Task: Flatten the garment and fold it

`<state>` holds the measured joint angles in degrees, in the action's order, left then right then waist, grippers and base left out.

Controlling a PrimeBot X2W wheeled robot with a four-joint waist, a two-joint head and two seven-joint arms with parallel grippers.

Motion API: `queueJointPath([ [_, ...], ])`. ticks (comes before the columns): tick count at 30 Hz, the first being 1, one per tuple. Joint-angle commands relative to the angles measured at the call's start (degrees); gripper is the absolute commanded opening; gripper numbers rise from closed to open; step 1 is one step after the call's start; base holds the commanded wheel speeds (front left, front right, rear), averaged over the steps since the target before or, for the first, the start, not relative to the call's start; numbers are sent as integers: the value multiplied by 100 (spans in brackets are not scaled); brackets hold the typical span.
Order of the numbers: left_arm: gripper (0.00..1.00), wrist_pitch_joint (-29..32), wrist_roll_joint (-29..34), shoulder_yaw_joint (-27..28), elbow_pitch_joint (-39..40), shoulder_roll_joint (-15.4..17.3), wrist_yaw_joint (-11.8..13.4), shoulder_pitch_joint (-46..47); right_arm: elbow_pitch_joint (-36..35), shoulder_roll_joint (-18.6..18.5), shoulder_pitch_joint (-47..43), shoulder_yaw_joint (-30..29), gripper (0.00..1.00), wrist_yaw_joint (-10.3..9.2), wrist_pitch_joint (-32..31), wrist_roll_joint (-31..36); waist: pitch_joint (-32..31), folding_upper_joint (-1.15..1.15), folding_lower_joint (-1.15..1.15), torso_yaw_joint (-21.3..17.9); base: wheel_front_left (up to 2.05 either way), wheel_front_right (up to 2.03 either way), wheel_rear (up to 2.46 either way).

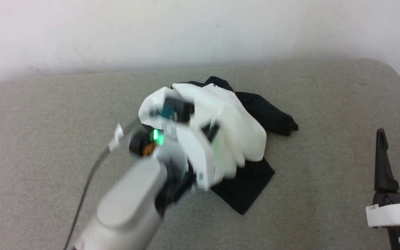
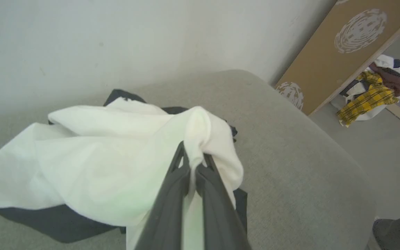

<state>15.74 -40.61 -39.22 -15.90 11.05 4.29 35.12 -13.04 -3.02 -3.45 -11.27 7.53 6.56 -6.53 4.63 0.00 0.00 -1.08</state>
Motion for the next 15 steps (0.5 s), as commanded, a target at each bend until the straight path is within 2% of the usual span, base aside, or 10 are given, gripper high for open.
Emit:
queueJointPath([
  [1,0,-45,78,-96,-132,30,57,-219,-23,14,-46,14,100,-4,-19,2,64,0,0,-48,0,0,0],
  [8,0,-379,98,-263,-853,-131,145,-718,37,14,-1,6,100,-4,-1,-33,235,0,0,-66,0,0,0],
  [9,79,-491,108,-233,-863,-151,136,-682,54,14,6,-11,100,-4,9,-34,239,0,0,-48,0,0,0],
  [10,100,-589,91,-183,-850,-168,120,-643,71,14,11,-27,100,-4,15,-32,235,0,0,-28,0,0,0],
  [15,100,-1111,-28,218,-372,-77,135,-530,136,14,19,-19,100,-4,2,-47,115,0,0,66,0,0,0],
])
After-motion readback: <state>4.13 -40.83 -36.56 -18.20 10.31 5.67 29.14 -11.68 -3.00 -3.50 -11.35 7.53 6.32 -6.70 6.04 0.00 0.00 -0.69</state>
